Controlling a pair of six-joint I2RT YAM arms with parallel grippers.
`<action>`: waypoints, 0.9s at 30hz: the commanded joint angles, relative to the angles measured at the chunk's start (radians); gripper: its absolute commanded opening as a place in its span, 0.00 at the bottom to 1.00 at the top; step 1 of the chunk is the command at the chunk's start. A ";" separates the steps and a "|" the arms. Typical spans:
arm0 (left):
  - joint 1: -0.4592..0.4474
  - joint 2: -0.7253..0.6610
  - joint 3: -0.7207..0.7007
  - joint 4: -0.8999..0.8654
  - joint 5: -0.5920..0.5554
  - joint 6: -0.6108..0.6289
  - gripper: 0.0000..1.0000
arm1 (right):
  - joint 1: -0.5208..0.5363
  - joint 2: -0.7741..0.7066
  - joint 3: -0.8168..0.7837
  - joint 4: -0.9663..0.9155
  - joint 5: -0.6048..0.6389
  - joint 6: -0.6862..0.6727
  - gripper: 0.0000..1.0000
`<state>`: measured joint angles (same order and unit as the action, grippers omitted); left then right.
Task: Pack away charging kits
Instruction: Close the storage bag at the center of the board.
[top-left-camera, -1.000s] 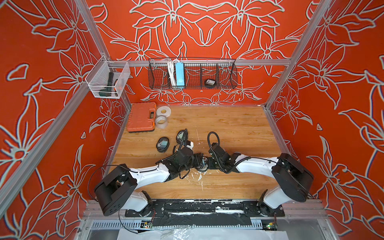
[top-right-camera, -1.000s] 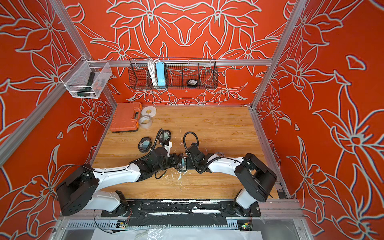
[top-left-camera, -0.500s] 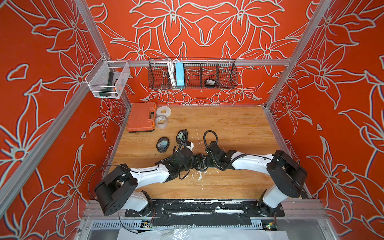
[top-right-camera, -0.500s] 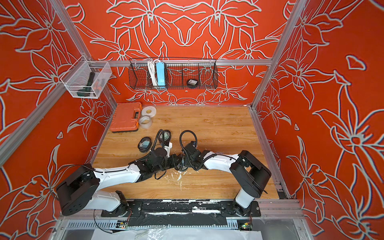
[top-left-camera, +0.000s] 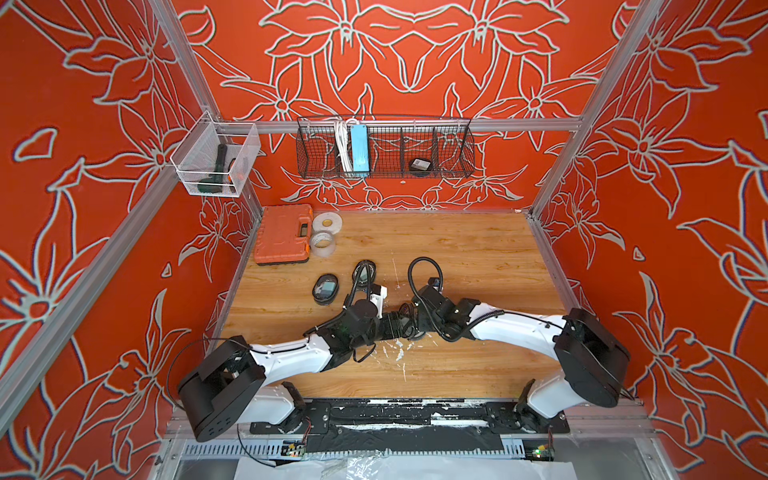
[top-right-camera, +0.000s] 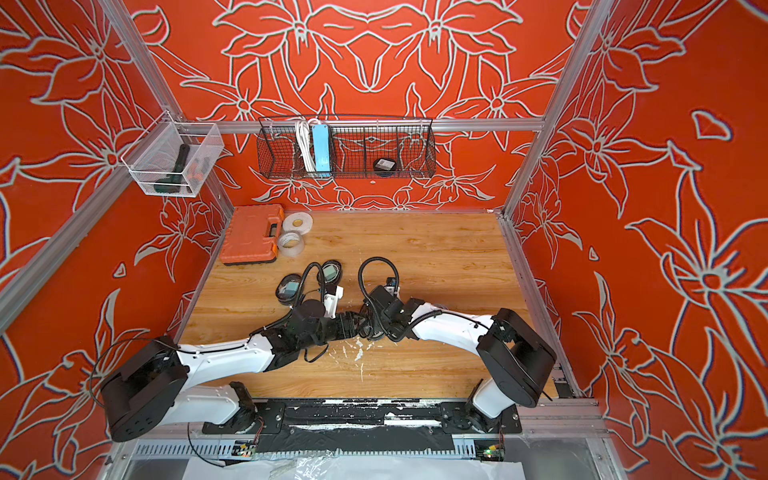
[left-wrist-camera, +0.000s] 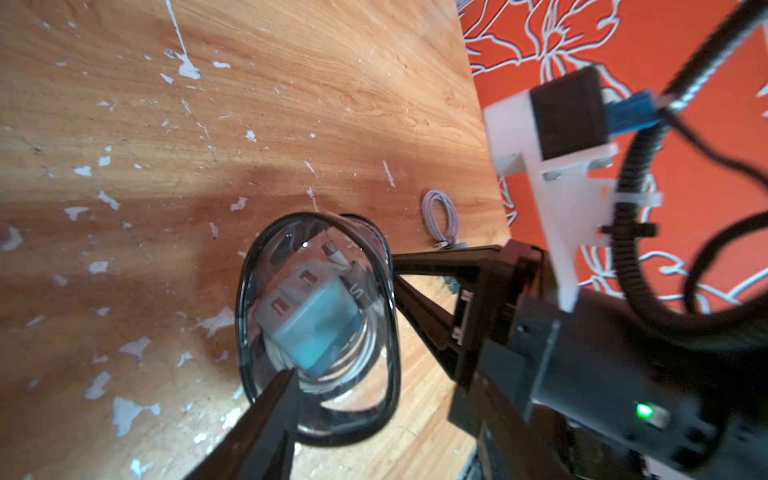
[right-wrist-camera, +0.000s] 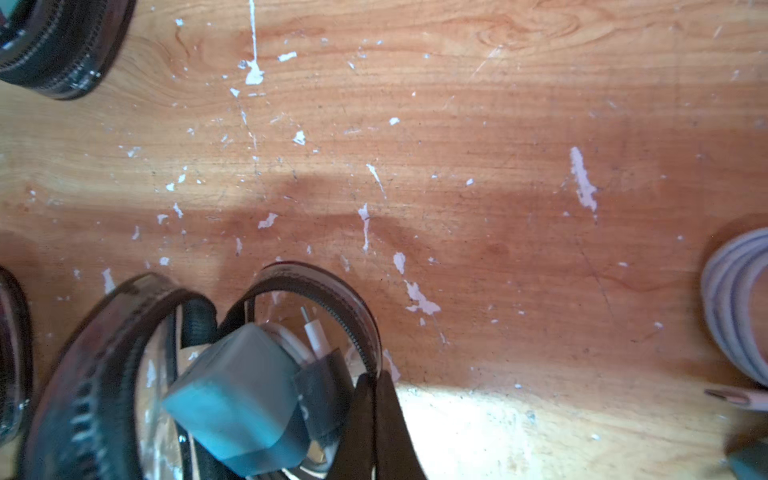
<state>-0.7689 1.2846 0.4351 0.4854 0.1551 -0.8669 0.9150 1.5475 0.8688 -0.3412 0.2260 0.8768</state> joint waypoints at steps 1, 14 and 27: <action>0.044 -0.058 -0.042 0.028 -0.024 0.009 0.71 | 0.004 -0.020 0.006 -0.025 0.054 0.003 0.00; 0.117 -0.042 -0.137 0.171 0.015 -0.009 0.87 | -0.037 -0.170 -0.065 -0.049 0.140 -0.030 0.47; 0.117 0.024 -0.085 0.134 0.082 0.039 0.81 | -0.034 -0.296 -0.144 0.193 -0.134 -0.098 0.59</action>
<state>-0.6552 1.2720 0.3340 0.6090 0.2077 -0.8444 0.8764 1.1950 0.6956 -0.1951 0.1722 0.7876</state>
